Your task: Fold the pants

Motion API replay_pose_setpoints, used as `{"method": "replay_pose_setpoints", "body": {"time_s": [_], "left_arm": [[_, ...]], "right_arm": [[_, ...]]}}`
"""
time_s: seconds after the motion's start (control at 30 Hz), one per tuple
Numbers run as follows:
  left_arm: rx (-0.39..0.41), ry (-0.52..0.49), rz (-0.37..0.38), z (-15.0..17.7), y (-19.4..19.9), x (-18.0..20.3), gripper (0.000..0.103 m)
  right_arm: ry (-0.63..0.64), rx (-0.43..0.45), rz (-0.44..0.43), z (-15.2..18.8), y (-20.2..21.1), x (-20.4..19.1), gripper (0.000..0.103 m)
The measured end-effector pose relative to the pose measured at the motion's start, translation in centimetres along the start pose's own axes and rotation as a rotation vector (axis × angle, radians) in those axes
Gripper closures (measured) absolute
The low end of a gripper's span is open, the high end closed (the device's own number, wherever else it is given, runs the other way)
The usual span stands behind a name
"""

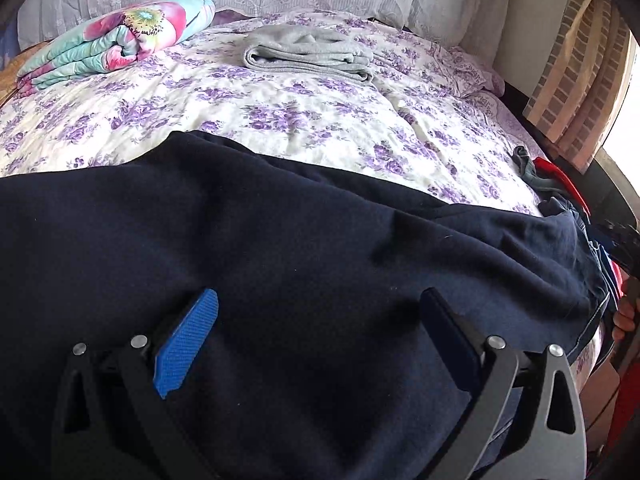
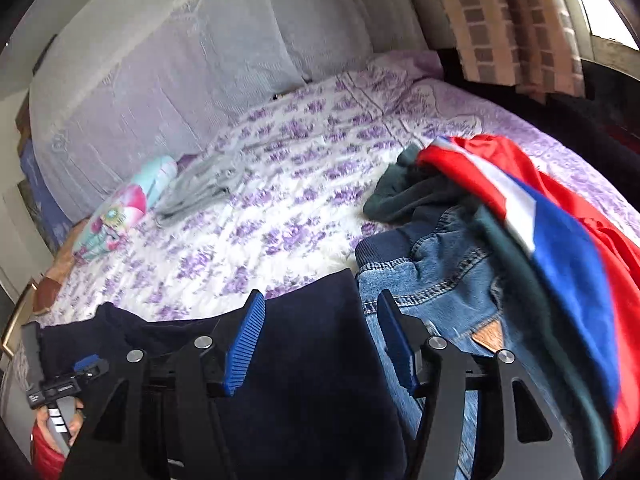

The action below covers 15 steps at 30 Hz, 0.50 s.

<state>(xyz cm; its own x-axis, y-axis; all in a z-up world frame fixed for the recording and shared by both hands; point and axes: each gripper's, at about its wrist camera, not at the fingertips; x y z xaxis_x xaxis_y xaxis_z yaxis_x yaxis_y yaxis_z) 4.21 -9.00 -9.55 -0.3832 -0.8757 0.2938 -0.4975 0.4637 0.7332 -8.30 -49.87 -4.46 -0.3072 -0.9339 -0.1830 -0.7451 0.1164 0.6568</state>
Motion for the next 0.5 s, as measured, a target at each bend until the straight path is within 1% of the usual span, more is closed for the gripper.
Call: {"method": "replay_pose_setpoints", "body": {"time_s": [0.03, 0.07, 0.1, 0.13, 0.17, 0.2, 0.23, 0.27, 0.3, 0.37, 0.4, 0.43, 0.47, 0.5], "left_arm": [[0.0, -0.001, -0.001, 0.0, 0.0, 0.0, 0.005], [0.0, -0.002, -0.002, 0.0, 0.0, 0.0, 0.005], [0.0, -0.002, -0.003, 0.0, 0.0, 0.0, 0.005], [0.0, -0.003, -0.004, 0.0, 0.0, 0.0, 0.005], [0.0, -0.005, -0.007, 0.0, -0.1, 0.1, 0.005], [-0.001, -0.006, -0.01, 0.0, -0.1, 0.1, 0.005], [-0.002, -0.008, -0.013, 0.0, -0.1, 0.1, 0.005], [-0.002, -0.01, -0.016, 0.0, -0.1, 0.1, 0.005], [-0.002, -0.011, -0.018, 0.0, -0.1, 0.2, 0.005], [-0.002, -0.012, -0.02, 0.0, -0.2, 0.2, 0.005], [-0.003, -0.012, -0.022, 0.0, -0.2, 0.2, 0.005], [-0.003, -0.014, -0.025, 0.0, -0.2, 0.2, 0.005], [-0.003, -0.015, -0.026, 0.0, -0.2, 0.2, 0.005], [-0.003, -0.013, -0.024, 0.0, -0.2, 0.2, 0.005]], "right_arm": [[0.015, -0.038, 0.01, -0.1, -1.2, -0.1, 0.042], [0.042, -0.034, 0.03, 0.1, -1.6, -0.6, 0.043], [0.091, -0.024, 0.058, 0.5, -1.6, -1.3, 0.051], [0.148, -0.017, 0.085, 0.7, -1.5, -2.0, 0.08], [0.155, -0.022, 0.063, 0.8, -1.4, -2.0, 0.103], [0.112, -0.012, 0.051, 0.7, -1.1, -1.2, 0.101], [0.08, 0.005, 0.061, 0.5, -0.7, -0.5, 0.101], [0.074, 0.021, 0.082, 0.4, -0.4, 0.2, 0.101], [0.064, 0.028, 0.085, 0.2, -0.3, 0.9, 0.102], [0.029, 0.006, 0.054, 0.2, -0.9, 1.8, 0.102], [0.042, 0.003, 0.055, 0.2, -1.1, 1.7, 0.101], [0.065, 0.021, 0.071, 0.3, -0.8, 1.2, 0.101], [0.084, 0.053, 0.071, 0.3, -0.1, 0.5, 0.101], [0.096, 0.081, 0.06, 0.1, 0.7, -0.3, 0.098]]}}
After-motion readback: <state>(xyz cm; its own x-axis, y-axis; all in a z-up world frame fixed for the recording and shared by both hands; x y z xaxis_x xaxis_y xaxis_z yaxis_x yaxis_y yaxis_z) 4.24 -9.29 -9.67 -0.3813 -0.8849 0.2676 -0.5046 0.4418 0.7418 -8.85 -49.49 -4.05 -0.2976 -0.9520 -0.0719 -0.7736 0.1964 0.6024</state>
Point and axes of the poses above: each gripper's, at about its wrist camera, not at the fingertips, and y roughly against the way its jaws point, x to its right, z to its underside, and after that the axes turned 5 degrees about y, right-handed
